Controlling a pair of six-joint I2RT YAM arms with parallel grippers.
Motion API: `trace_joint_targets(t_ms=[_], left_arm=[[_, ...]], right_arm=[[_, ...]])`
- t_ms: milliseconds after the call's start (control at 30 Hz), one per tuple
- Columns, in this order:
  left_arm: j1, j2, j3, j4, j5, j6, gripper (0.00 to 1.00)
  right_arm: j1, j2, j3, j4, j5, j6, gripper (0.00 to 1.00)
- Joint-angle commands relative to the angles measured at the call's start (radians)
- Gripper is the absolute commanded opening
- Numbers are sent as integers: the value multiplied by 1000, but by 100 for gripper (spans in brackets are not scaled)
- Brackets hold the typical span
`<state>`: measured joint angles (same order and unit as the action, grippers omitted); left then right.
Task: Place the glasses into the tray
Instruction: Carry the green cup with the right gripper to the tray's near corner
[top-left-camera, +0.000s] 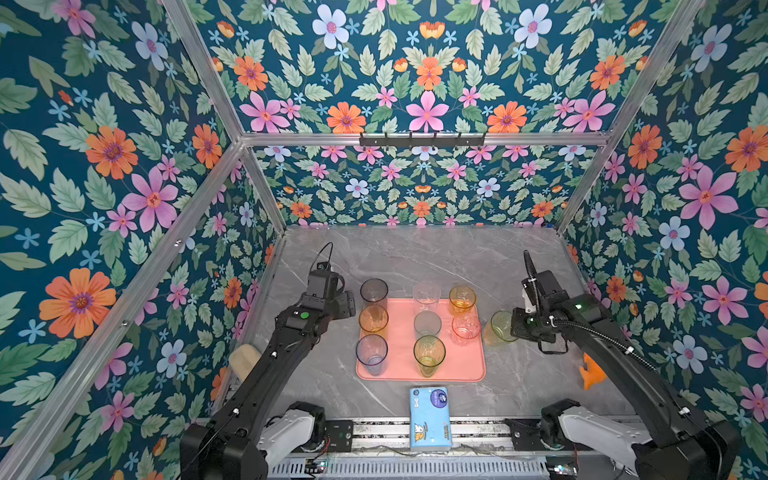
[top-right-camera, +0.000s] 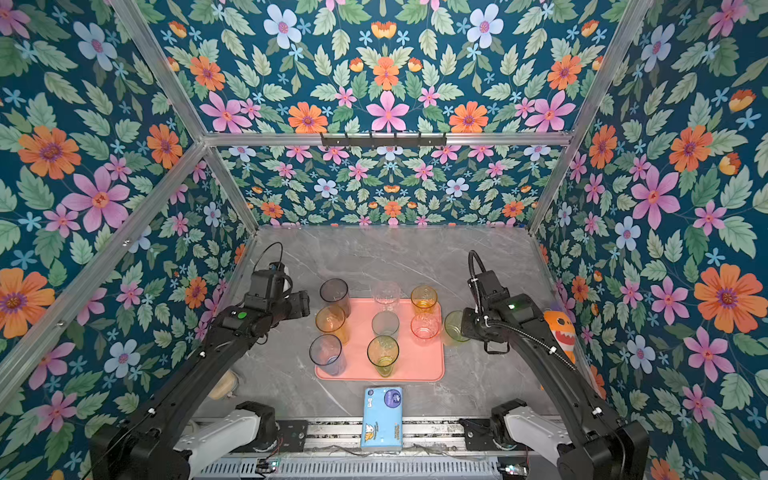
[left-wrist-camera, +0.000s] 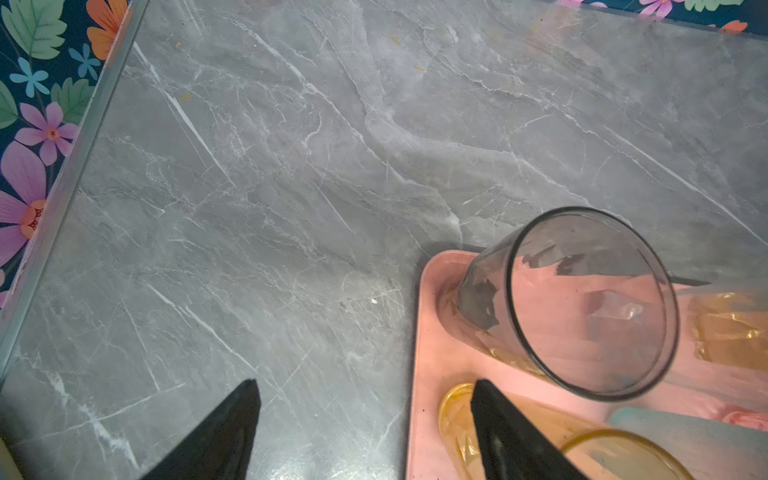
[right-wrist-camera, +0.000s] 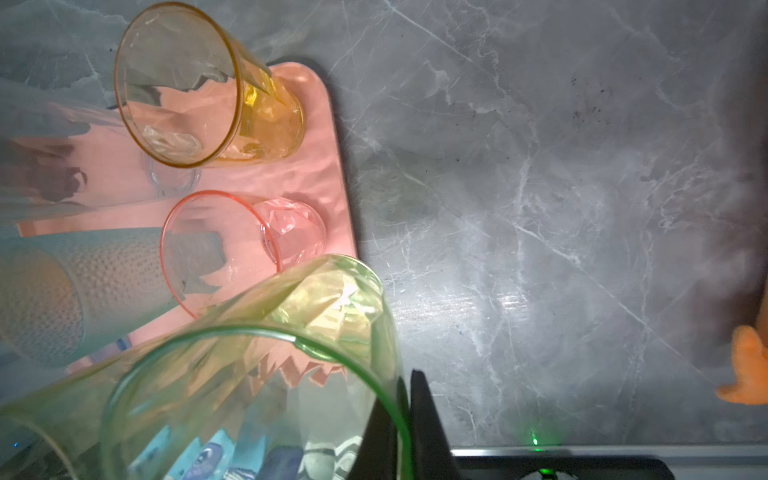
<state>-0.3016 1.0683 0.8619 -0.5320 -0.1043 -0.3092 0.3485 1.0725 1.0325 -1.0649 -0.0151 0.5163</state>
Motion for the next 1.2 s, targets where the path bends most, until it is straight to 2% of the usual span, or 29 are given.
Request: trace_joint_targets(t_ms=[0,633,933,1167], left_arm=[[0,-7,6,4,-1,7,83],[-3,-17,1,9,5,1,83],[-4,-14,0,10,5,0,84],[-4,-14,0,10,5,0,84]], right_arm=[[25,-15,-3,-42,25,37,0],[296,-31,-34,-120,168,174,0],[377,-30,-69,-82,174,234,0],[465,23,-65,-47,229,270,0]])
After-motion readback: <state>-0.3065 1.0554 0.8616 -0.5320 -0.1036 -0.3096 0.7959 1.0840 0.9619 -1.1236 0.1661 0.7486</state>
